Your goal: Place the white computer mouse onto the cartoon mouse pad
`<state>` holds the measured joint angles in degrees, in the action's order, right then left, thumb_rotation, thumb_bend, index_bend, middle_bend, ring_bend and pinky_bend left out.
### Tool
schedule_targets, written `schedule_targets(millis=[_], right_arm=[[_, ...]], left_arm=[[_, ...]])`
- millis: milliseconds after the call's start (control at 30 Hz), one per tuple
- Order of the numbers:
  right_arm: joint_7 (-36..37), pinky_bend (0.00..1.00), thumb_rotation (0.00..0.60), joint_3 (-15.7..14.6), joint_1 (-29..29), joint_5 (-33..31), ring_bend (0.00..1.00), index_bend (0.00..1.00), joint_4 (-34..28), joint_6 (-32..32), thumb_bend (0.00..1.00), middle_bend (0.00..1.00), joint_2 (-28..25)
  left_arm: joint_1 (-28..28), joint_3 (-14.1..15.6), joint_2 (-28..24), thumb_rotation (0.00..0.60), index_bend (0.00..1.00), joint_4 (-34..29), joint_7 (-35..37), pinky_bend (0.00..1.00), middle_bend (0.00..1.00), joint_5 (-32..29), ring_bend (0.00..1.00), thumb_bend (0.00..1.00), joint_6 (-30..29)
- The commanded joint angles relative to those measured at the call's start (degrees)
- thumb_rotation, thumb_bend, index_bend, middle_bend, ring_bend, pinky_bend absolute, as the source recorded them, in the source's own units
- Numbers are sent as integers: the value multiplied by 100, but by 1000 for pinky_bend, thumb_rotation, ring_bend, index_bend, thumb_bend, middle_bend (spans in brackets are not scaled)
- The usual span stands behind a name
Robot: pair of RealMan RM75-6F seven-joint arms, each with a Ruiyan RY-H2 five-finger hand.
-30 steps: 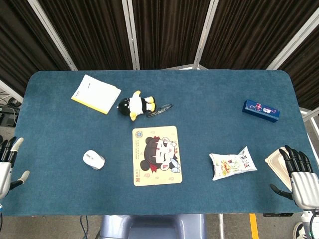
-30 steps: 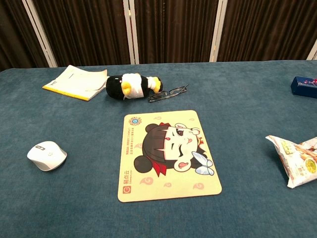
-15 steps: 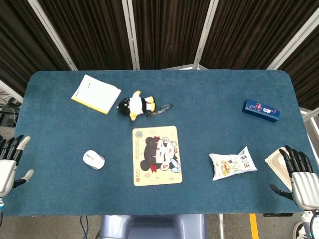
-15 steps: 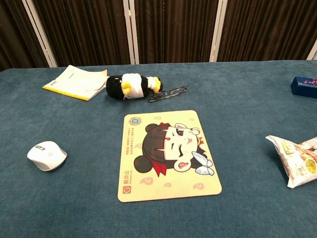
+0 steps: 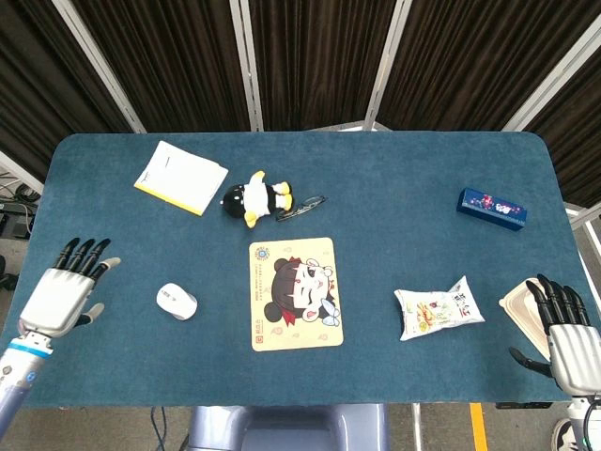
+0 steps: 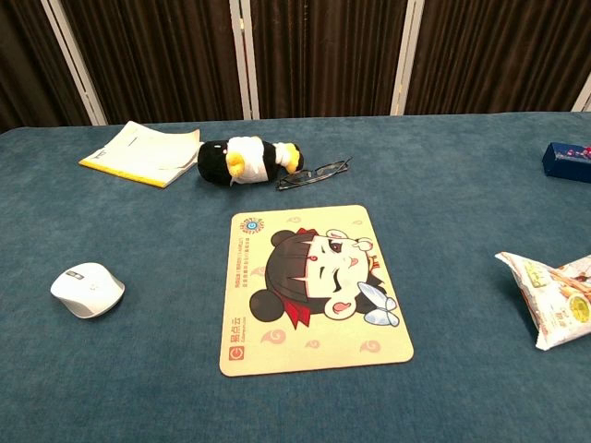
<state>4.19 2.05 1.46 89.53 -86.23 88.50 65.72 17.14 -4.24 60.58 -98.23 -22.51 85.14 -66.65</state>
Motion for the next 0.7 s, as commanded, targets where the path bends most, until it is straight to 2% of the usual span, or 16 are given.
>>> schedule_targets(millis=[33,167,333,700], right_arm=[[4,0,600,0,2,2,0,5,3,-3,74,0,-2],[4,0,600,-1,4,2,0,6,-2,-6,75,0,-4],[6,0,600,-1,2,2,0,5,-3,-5,74,0,-5],[7,0,600,0,6,-3,0,5,-9,-14,74,0,-7]], left_arm=[[332,-37,40,600,267,-172,-610,0,0,-416,0,260,502],[471,-30,238,600,286,-112,-974,0,0,-631,0,258,644],[633,20,573,600,276,89,-1230,0,0,-832,0,127,847],[1079,81,1204,600,252,289,-1824,0,0,-1335,0,119,1287]])
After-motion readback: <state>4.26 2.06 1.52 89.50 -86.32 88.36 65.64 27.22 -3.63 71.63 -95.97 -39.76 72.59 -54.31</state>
